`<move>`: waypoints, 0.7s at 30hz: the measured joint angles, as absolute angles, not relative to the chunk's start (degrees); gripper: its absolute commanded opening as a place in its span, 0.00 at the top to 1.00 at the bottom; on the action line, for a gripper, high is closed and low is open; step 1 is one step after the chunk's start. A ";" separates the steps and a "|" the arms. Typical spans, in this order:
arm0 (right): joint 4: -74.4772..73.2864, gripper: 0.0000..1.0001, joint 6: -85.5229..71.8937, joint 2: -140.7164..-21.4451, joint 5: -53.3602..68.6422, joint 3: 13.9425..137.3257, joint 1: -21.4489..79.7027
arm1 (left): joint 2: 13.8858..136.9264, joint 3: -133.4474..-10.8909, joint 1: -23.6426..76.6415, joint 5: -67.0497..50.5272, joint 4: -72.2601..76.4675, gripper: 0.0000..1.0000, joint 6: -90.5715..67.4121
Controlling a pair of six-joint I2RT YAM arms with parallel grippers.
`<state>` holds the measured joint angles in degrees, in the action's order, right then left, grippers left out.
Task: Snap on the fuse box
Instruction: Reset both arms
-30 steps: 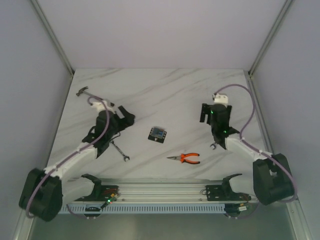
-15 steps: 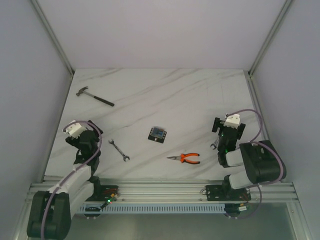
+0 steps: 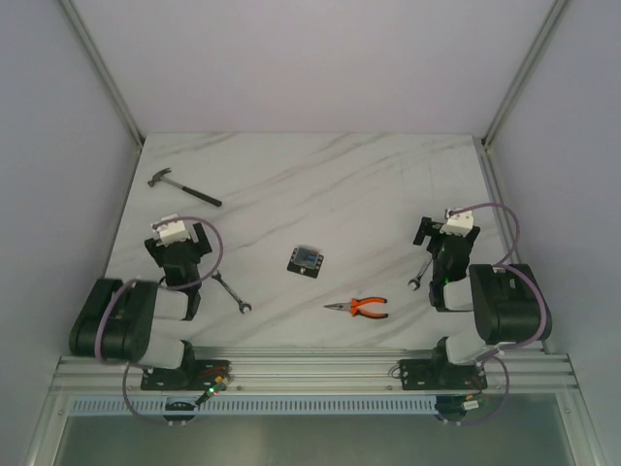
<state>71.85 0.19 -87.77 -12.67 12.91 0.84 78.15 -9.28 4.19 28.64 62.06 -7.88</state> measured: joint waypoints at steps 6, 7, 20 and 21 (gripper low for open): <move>71.00 0.00 -0.16 -87.77 -11.57 12.91 0.84 | 89.19 -11.79 4.16 20.32 68.90 0.00 -3.36; 70.96 0.00 -0.19 -87.77 -11.55 12.91 0.84 | 89.19 -12.10 4.12 19.66 69.14 0.00 -3.09; 70.96 0.00 -0.21 -87.77 -11.31 12.91 0.84 | 89.17 -12.80 4.08 17.30 70.78 0.00 -2.02; 70.96 0.00 -0.21 -87.77 -11.31 12.91 0.84 | 89.17 -12.80 4.08 17.26 70.78 0.00 -2.00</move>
<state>70.96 -0.21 -87.77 -11.31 12.91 0.84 89.17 -12.80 4.08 17.26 70.78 -2.00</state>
